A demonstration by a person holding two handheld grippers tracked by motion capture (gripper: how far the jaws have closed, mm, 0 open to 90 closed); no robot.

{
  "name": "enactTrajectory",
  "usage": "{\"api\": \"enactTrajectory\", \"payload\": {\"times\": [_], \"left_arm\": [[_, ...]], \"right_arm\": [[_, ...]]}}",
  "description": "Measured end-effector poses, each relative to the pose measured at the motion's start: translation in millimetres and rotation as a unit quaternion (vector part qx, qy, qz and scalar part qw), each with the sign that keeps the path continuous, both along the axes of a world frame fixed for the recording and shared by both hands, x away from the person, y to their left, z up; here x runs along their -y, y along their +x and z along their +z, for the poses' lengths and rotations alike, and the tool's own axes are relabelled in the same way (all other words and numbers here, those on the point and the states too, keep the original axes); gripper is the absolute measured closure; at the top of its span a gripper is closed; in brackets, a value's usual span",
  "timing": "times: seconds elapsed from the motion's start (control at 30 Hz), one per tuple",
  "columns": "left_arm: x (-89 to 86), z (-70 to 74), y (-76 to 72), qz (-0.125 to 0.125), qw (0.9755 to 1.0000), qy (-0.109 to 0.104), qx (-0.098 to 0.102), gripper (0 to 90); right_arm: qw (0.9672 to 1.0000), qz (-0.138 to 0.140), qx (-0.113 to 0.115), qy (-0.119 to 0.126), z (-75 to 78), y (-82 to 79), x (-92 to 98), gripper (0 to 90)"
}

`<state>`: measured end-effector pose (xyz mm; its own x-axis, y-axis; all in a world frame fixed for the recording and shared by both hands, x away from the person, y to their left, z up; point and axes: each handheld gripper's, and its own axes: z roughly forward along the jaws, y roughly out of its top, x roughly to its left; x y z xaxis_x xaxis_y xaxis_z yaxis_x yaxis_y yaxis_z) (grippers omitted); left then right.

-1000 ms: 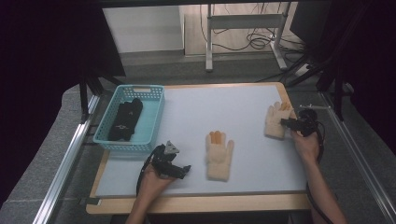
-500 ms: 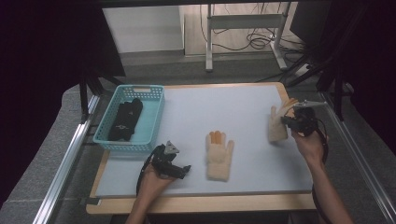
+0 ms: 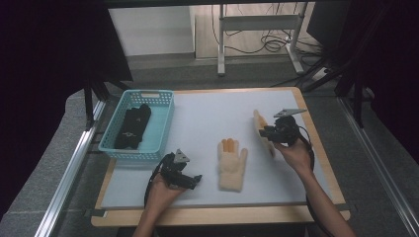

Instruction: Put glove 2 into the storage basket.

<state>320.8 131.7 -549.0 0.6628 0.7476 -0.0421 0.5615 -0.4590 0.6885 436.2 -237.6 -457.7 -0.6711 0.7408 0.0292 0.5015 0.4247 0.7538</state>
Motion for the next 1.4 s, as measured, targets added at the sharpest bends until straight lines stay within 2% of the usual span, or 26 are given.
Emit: {"api": "enactTrajectory", "payload": {"times": [0.13, 0.2, 0.27, 0.37, 0.57, 0.67, 0.77, 0.87, 0.97, 1.07, 1.1, 1.17, 1.23, 1.3, 1.37, 1.4], "left_arm": [[-0.2, 0.1, 0.1, -0.001, 1.0, 0.002, 0.0, 0.3], [-0.2, 0.1, 0.1, -0.001, 1.0, 0.002, 0.0, 0.3], [0.0, 0.0, 0.1, 0.0, 1.0, 0.0, 0.0, 0.3], [0.1, -0.1, 0.0, 0.0, 1.0, 0.0, 0.0, 0.3], [0.0, 0.0, 0.1, 0.0, 1.0, 0.0, 0.0, 0.3], [-0.2, 0.1, 0.2, -0.001, 1.0, 0.002, 0.0, 0.3], [-0.3, 0.1, 0.2, -0.001, 1.0, 0.002, 0.0, 0.3], [-0.3, 0.1, 0.2, -0.001, 1.0, 0.002, 0.0, 0.3], [-0.2, 0.1, 0.2, -0.001, 1.0, 0.002, -0.001, 0.3], [-0.2, 0.1, 0.2, -0.001, 1.0, 0.001, -0.001, 0.3], [-0.2, 0.1, 0.2, -0.001, 1.0, 0.002, -0.001, 0.3], [0.0, 0.0, 0.1, 0.0, 1.0, 0.0, 0.0, 0.3], [0.1, -0.1, 0.0, 0.0, 1.0, 0.0, 0.0, 0.3], [0.0, 0.0, 0.1, 0.0, 1.0, 0.0, 0.0, 0.3], [0.0, 0.0, 0.1, 0.0, 1.0, 0.0, 0.0, 0.3], [0.1, -0.2, 0.1, 0.001, 1.0, -0.002, 0.0, 0.3]], "right_arm": [[0.9999, -0.002, 0.01, -0.011, 3.1, 3.3, 3.7, 66.3], [0.9999, -0.002, 0.007, -0.013, -0.2, 5.2, 7.8, 65.4], [0.9998, 0.013, -0.003, -0.012, -6.3, 7.2, 9.8, 61.8], [0.999, 0.037, -0.008, -0.025, -17.2, 9.2, 5.5, 55.2], [0.9947, 0.078, 0.006, -0.067, -38.1, 17.4, -12.1, 44.3], [0.9927, 0.093, 0.003, -0.077, -47.4, 23.1, -18.5, 44.7], [0.9917, 0.077, 0.008, -0.103, -53.8, 22.5, -23.9, 54.4], [0.9947, 0.051, 0.01, -0.088, -51.1, 18.8, -21.2, 59.8], [0.9968, -0.006, 0.033, -0.073, -41.2, 11.3, -15.1, 60.7], [0.9969, -0.053, 0.033, -0.048, -30.8, 6.5, -11.7, 58.7], [0.9975, -0.054, 0.025, -0.039, -29.5, 6.3, -12.9, 55.9], [0.9986, -0.039, 0.014, -0.034, -28.7, 7.0, -17.6, 47.7], [0.9988, -0.032, 0.025, -0.026, -25.1, 8.2, -18.7, 44.2], [0.9991, -0.027, 0.026, -0.02, -22.7, 12.5, -15.9, 44.1], [0.9991, -0.01, 0.024, -0.035, -23.5, 17.7, -12.8, 44.6], [0.9989, 0.011, 0.015, -0.044, -25.6, 20.4, -11.2, 44.8]]}}
